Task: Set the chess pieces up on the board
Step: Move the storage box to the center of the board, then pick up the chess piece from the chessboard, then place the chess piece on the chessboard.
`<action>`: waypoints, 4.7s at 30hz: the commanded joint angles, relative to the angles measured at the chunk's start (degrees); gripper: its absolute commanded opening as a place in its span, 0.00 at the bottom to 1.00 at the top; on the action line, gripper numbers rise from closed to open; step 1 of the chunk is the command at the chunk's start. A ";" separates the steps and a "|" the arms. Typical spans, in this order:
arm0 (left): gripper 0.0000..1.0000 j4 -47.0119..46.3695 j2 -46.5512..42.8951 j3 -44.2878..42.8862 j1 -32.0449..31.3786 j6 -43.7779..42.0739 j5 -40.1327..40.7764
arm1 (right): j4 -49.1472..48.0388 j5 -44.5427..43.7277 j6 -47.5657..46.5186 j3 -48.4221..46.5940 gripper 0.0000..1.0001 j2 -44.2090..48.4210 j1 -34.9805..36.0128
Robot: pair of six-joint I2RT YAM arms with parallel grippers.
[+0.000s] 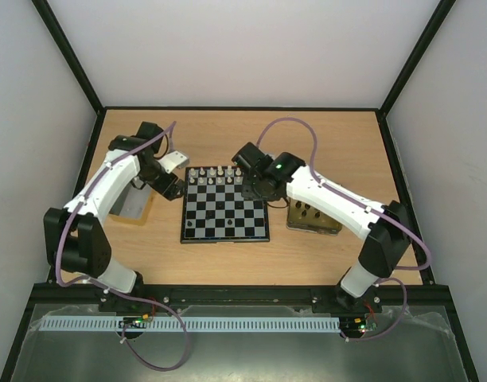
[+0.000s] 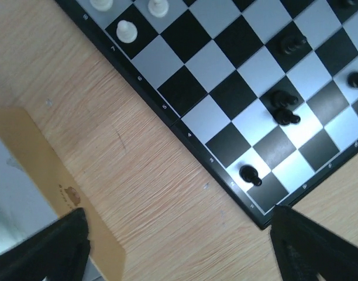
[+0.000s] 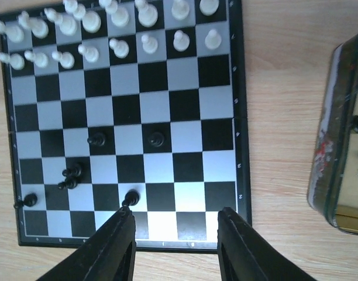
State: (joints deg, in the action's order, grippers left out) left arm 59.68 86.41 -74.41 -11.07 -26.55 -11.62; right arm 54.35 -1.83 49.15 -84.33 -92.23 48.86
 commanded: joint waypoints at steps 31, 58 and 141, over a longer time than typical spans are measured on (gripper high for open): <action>0.92 -8.50 -1.60 11.71 14.57 6.34 2.40 | 6.16 9.57 -2.85 -30.00 0.31 -33.30 10.90; 0.89 -3.05 0.91 4.97 23.97 1.19 -3.74 | 6.04 9.73 -2.34 -29.29 0.24 -38.79 11.39; 0.90 -1.07 3.78 3.94 28.37 -1.92 -7.11 | 8.94 10.11 -3.77 -36.68 0.05 -44.29 12.62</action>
State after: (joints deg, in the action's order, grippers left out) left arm 58.13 89.25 -69.12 16.80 -27.92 -17.89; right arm 61.28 8.25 45.23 -119.22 -135.13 60.90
